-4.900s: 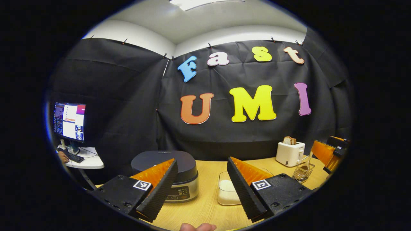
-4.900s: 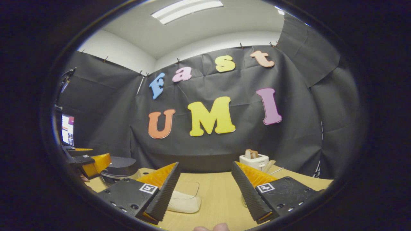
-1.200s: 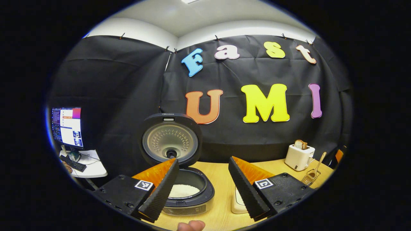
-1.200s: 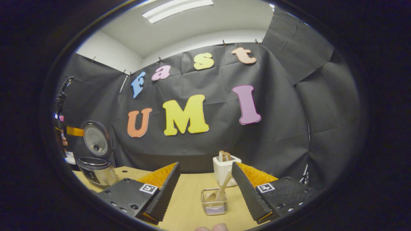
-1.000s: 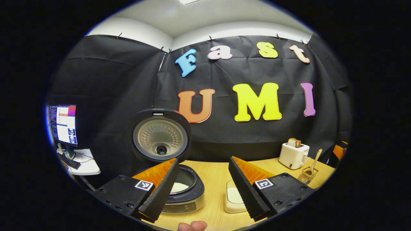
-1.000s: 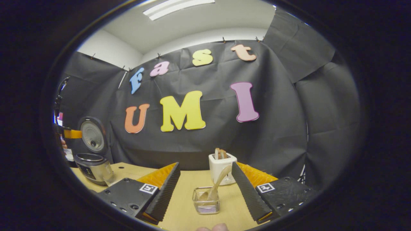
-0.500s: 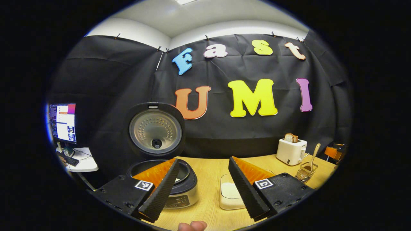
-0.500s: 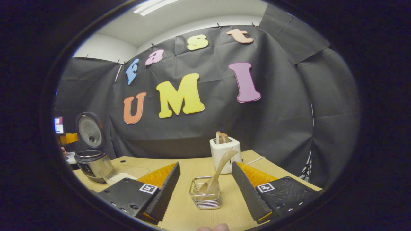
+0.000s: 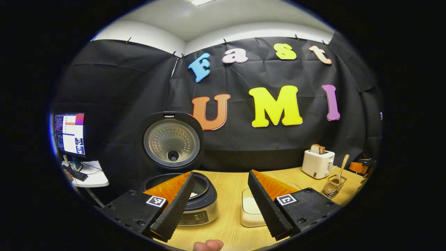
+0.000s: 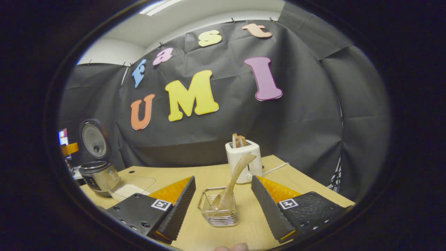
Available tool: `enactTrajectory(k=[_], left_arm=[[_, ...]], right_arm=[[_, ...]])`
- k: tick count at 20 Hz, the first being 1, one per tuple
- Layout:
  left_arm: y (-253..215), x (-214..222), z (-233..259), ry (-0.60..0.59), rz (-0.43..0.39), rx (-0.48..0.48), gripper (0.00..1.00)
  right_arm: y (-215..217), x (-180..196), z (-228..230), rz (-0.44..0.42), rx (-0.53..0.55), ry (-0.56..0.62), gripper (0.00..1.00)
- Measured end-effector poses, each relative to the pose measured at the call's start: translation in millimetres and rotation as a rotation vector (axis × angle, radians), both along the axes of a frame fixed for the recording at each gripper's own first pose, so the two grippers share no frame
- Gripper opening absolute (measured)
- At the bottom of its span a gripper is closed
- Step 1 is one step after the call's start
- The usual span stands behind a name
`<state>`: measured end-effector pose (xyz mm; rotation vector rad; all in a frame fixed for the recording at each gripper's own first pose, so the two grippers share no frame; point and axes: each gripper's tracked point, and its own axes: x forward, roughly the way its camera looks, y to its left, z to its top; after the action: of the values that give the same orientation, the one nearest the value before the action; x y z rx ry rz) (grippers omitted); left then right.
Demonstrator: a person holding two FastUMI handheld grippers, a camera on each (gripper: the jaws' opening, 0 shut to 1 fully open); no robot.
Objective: Close the left gripper, press the button to open the rice cooker; take a wooden spoon from the chopstick holder with the right hand, scoop a spoonful of rice and pour it into the rice cooker, then put the wooden spoon back into the chopstick holder.
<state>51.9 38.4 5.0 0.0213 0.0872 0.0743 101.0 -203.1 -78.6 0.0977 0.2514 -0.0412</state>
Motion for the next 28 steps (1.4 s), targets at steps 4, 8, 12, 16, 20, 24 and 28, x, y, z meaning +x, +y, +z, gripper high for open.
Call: enactTrajectory(k=[4, 8, 12, 16, 20, 24, 28], left_arm=[[1.7, -2.1, -3.9, -0.002, 0.016, 0.011, 0.99], [-3.2, -0.4, -7.2, 0.003, 0.026, 0.025, 0.99], [-2.6, -2.3, -3.2, 0.001, 0.042, 0.042, 0.99], [-3.3, -3.7, 0.6, 0.0, 0.052, 0.063, 0.99], [-3.9, -4.2, -0.8, 0.002, 0.056, 0.074, 0.99], [0.2, -4.2, -4.4, 0.011, 0.067, 0.066, 0.99], [4.6, -5.2, -5.2, 0.008, 0.074, 0.059, 0.99]], right_arm=[[-8.3, 17.8, -13.2, 0.008, 0.033, 0.044, 0.96], [-16.1, 42.3, -28.0, 0.016, 0.073, 0.098, 0.94], [-18.0, 73.3, -44.2, 0.026, 0.145, 0.146, 0.95], [-22.6, 93.0, -61.6, 0.017, 0.2, 0.192, 0.96], [-18.9, 101.3, -72.6, 0.019, 0.236, 0.216, 0.72], [-13.6, 106.5, -77.1, 0.03, 0.224, 0.231, 0.4], [-10.8, 105.1, -70.3, 0.029, 0.239, 0.227, 0.14]])
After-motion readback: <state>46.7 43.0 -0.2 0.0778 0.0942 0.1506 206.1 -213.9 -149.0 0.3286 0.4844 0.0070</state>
